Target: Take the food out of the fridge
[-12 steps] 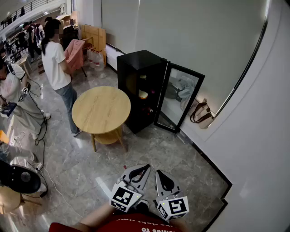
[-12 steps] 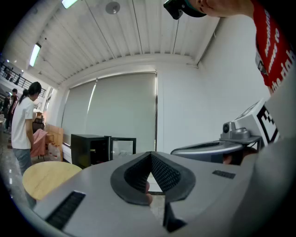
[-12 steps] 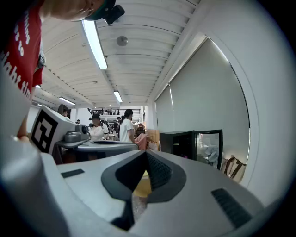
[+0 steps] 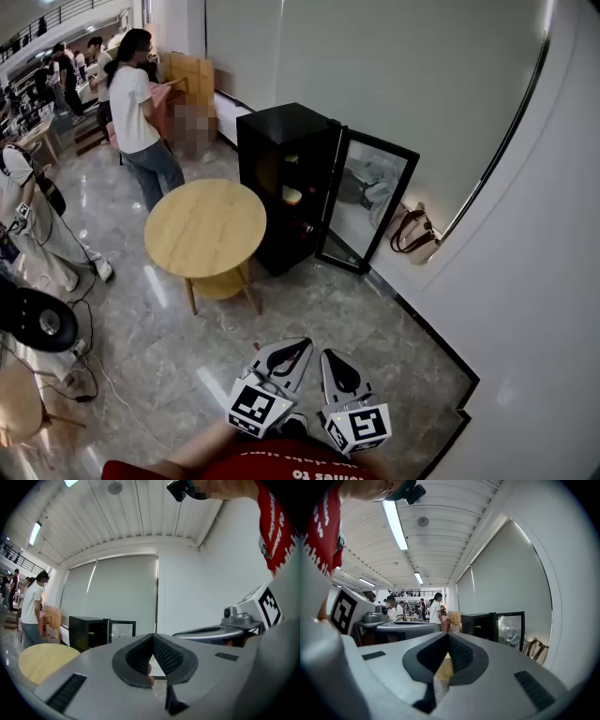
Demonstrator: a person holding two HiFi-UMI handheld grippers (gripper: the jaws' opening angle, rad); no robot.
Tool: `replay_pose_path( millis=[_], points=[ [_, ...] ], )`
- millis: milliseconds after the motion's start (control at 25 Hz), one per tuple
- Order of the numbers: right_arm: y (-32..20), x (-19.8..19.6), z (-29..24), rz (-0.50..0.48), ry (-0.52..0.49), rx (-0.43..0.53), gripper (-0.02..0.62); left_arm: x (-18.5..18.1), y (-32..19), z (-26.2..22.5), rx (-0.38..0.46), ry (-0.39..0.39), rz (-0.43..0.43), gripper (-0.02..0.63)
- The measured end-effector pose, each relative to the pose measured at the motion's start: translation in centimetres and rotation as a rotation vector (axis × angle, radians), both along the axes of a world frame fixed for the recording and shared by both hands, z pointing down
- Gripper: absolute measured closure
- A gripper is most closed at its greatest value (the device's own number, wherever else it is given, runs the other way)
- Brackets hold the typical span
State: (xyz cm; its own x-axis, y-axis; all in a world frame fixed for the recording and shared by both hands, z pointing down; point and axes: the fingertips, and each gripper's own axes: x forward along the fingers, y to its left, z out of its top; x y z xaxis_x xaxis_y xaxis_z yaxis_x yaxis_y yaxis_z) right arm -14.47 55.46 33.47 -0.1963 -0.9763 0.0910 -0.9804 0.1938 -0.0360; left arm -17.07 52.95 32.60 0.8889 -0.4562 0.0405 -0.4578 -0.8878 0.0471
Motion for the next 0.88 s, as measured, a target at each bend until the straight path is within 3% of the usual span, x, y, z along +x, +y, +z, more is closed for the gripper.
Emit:
replay_pose_path(
  millis=[880],
  points=[
    [0.2,2.1,0.5,-0.023,-0.015,0.003,0.584,2.3,0.6,0.2,0.002,-0.012,-0.005,0.598]
  ],
)
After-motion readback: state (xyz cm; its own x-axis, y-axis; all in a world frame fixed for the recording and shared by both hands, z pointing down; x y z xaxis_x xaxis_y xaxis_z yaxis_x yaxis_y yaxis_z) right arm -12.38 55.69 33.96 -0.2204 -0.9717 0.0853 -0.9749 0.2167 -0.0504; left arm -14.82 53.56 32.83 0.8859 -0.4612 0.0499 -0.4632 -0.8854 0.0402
